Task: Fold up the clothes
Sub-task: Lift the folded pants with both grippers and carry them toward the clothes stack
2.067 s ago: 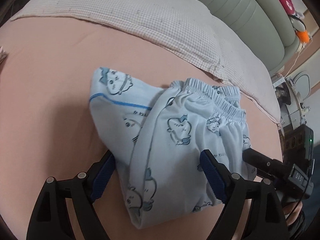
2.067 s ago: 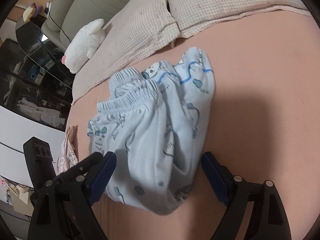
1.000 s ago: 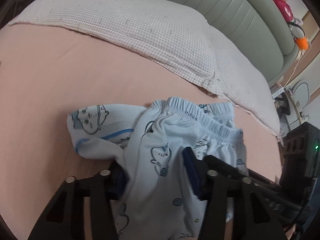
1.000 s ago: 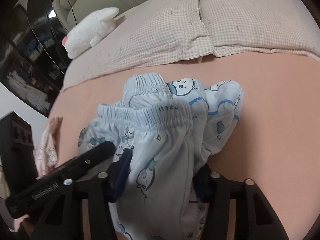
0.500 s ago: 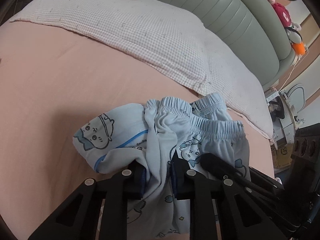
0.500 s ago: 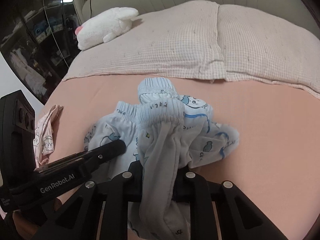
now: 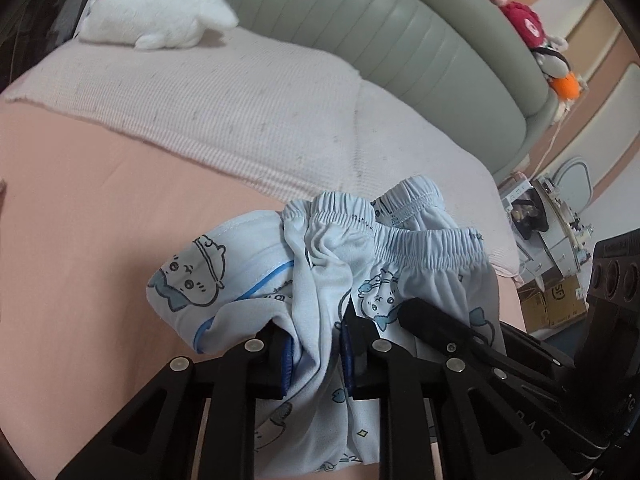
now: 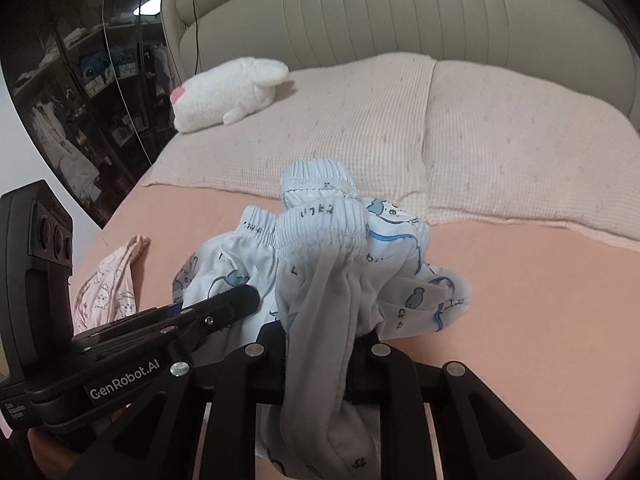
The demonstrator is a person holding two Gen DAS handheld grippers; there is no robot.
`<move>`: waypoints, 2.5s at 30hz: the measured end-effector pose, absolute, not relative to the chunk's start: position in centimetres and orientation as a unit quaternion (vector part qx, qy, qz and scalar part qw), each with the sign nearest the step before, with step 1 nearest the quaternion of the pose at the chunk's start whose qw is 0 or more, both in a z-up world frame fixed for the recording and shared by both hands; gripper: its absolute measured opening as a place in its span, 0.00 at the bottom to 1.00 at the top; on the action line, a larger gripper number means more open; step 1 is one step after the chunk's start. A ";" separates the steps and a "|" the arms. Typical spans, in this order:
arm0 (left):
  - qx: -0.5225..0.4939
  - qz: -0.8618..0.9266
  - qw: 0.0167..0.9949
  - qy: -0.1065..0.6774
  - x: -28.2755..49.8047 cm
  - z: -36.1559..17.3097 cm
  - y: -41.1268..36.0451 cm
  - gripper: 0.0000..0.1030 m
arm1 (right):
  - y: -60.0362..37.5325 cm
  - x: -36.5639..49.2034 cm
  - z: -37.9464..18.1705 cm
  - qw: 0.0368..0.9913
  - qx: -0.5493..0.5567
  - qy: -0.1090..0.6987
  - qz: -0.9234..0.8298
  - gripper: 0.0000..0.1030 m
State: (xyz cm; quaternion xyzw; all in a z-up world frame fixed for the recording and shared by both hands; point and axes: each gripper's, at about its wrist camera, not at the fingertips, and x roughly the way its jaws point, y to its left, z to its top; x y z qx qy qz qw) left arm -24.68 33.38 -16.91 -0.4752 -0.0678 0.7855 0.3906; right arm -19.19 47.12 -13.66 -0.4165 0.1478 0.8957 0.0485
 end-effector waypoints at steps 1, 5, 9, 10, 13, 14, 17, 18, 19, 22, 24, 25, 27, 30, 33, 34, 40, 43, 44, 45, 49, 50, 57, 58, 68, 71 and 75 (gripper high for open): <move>-0.471 0.786 0.395 -0.064 -24.3 -16.2 33.5 0.16 | 47.2 -18.8 -13.1 0.053 -0.415 0.147 0.897 0.16; -0.459 0.786 0.411 -0.045 -22.6 -13.6 35.0 0.16 | 48.1 -16.7 -10.8 0.063 -0.405 0.149 0.900 0.16; -0.445 0.785 0.430 -0.032 -20.9 -11.2 36.9 0.16 | 49.5 -14.2 -8.5 0.077 -0.390 0.148 0.906 0.16; -0.441 0.784 0.435 -0.032 -20.4 -10.8 37.5 0.16 | 49.9 -13.5 -7.9 0.081 -0.386 0.149 0.907 0.16; -0.434 0.781 0.449 -0.028 -19.1 -9.7 39.0 0.16 | 51.2 -11.4 -6.3 0.092 -0.373 0.153 0.910 0.16; -0.433 0.779 0.453 -0.027 -18.6 -9.4 39.5 0.16 | 51.7 -10.7 -5.8 0.097 -0.370 0.154 0.911 0.16; -0.430 0.772 0.468 -0.022 -16.7 -8.4 41.2 0.16 | 53.0 -8.4 -4.7 0.108 -0.364 0.155 0.912 0.16; -0.428 0.771 0.472 -0.018 -16.1 -8.1 41.8 0.16 | 53.5 -7.6 -4.4 0.114 -0.362 0.153 0.912 0.16; -0.425 0.770 0.476 -0.013 -15.3 -7.8 42.5 0.16 | 54.0 -6.8 -4.1 0.119 -0.360 0.151 0.913 0.16; -0.421 0.764 0.490 -0.004 -13.2 -6.9 44.5 0.16 | 55.8 -4.4 -3.3 0.132 -0.352 0.165 0.912 0.16; -0.419 0.758 0.500 0.002 -11.7 -6.5 46.0 0.16 | 57.1 -2.6 -3.0 0.143 -0.349 0.167 0.911 0.16; -0.417 0.756 0.504 0.007 -10.8 -6.2 46.8 0.16 | 57.8 -1.8 -2.8 0.149 -0.348 0.168 0.910 0.16; -0.415 0.751 0.513 0.013 -9.3 -5.9 48.3 0.16 | 59.1 -0.1 -2.6 0.157 -0.346 0.173 0.909 0.16; -0.416 0.740 0.529 0.018 -7.1 -5.3 50.8 0.16 | 61.4 2.7 -2.0 0.175 -0.340 0.180 0.906 0.16; -0.413 0.729 0.545 0.030 -4.6 -4.7 53.4 0.16 | 63.7 5.5 -1.5 0.201 -0.333 0.190 0.901 0.16; -0.412 0.725 0.551 0.035 -3.7 -4.6 54.3 0.16 | 64.4 6.5 -1.3 0.210 -0.331 0.191 0.900 0.16; -0.411 0.698 0.584 0.060 1.7 -4.1 59.8 0.16 | 68.7 12.5 -0.9 0.250 -0.321 0.204 0.890 0.16; -0.415 0.681 0.599 0.072 4.4 -4.1 62.4 0.16 | 70.8 15.3 -1.2 0.270 -0.322 0.212 0.882 0.16; -0.416 0.675 0.604 0.076 5.3 -4.2 63.3 0.16 | 71.4 16.4 -1.4 0.277 -0.323 0.212 0.879 0.16; -0.418 0.670 0.609 0.080 6.1 -4.3 64.2 0.16 | 72.1 17.4 -1.5 0.284 -0.324 0.215 0.876 0.16; -0.428 0.647 0.624 0.088 9.0 -5.2 67.1 0.16 | 74.7 20.8 -2.4 0.309 -0.325 0.228 0.864 0.16; -0.431 0.642 0.627 0.091 9.7 -5.5 67.8 0.16 | 75.3 21.6 -2.7 0.314 -0.326 0.232 0.861 0.16; -0.454 0.616 0.633 0.118 12.7 -8.5 71.0 0.16 | 78.2 25.6 -5.8 0.336 -0.343 0.261 0.837 0.16; -0.457 0.613 0.633 0.121 13.0 -9.0 71.4 0.16 | 78.5 26.0 -6.4 0.337 -0.345 0.265 0.835 0.16; -0.483 0.616 0.606 0.144 12.8 -13.9 73.1 0.16 | 81.1 27.5 -11.8 0.342 -0.372 0.297 0.810 0.16; -0.482 0.620 0.599 0.155 12.6 -15.0 73.2 0.16 | 81.2 26.9 -13.4 0.339 -0.384 0.297 0.806 0.16; -0.487 0.620 0.596 0.152 11.6 -15.9 73.2 0.16 | 81.7 26.5 -15.1 0.337 -0.394 0.306 0.798 0.16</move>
